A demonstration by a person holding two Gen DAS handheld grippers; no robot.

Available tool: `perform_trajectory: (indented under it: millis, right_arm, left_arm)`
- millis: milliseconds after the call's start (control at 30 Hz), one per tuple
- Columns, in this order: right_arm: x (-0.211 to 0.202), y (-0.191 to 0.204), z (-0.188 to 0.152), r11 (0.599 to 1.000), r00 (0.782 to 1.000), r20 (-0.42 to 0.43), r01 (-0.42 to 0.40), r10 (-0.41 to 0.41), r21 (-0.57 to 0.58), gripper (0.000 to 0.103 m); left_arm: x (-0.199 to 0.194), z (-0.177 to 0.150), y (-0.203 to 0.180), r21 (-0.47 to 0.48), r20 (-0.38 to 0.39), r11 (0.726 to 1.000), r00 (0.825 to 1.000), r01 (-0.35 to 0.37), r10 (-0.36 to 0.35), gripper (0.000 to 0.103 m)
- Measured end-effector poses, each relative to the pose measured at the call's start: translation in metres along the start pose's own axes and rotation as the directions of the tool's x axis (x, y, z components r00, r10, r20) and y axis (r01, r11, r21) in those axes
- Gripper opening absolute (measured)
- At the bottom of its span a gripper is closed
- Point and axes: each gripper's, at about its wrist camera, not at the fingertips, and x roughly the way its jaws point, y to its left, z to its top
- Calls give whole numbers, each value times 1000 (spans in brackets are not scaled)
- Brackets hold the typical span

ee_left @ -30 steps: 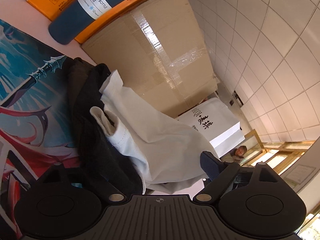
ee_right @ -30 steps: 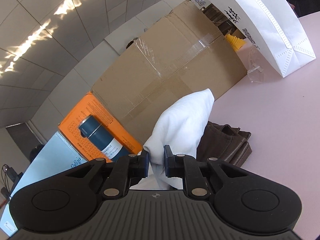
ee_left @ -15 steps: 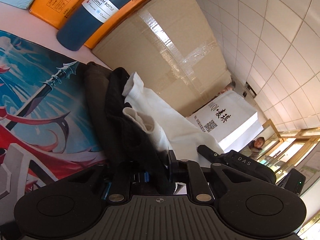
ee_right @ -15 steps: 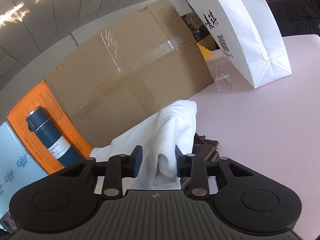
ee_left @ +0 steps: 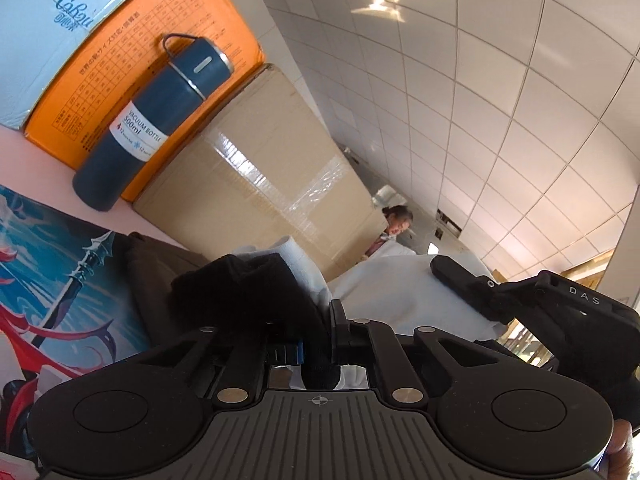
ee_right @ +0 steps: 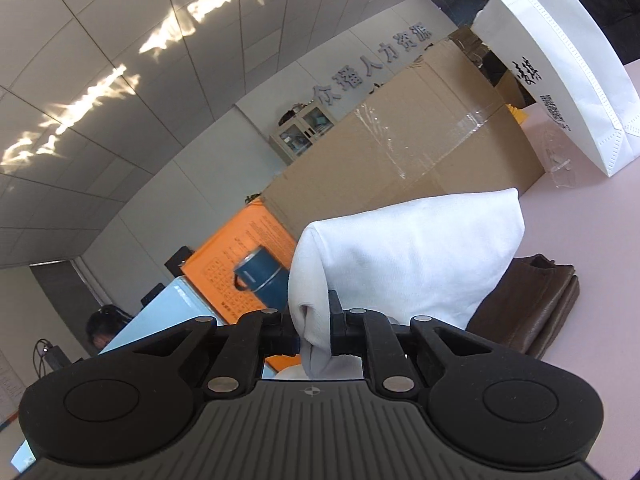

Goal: Fold clothes
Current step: 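Lift the white T-shirt with both grippers and carry it onto the desk mat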

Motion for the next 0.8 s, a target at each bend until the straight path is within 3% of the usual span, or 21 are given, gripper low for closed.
perform_trajectory:
  millis: [100,233,433,533,633,733,800]
  right_arm:
    - [-6,29,-2,995,995,20,-98,99,-28,11]
    - [-13,62,-5,966,966,33,-257,258,-37,11]
    - [-14,95,-15,873,872,14,-489,489,3,11]
    - [-8,109,-26,823,822,-47,-567,568,35,11]
    - [8,122,-44,791,782,-119,-606,611,78,11]
    - [31,137,-69,776,748,-208,-613,630,149,11]
    - [46,146,-88,767,719,-267,-610,641,199,11]
  left_arm:
    - [-25,16,-16,15,100,999,994,47,-49,9]
    - [-64,39,-36,63,221,996,973,56,-69,9]
    - [-140,80,-54,230,355,973,934,-39,-46,9]
    - [-191,93,-59,284,447,948,895,-146,4,9]
    - [-239,97,-63,304,552,909,830,-284,75,9]
    - [-274,101,-59,267,615,883,773,-387,153,9]
    - [-291,98,-54,241,630,862,747,-447,211,9]
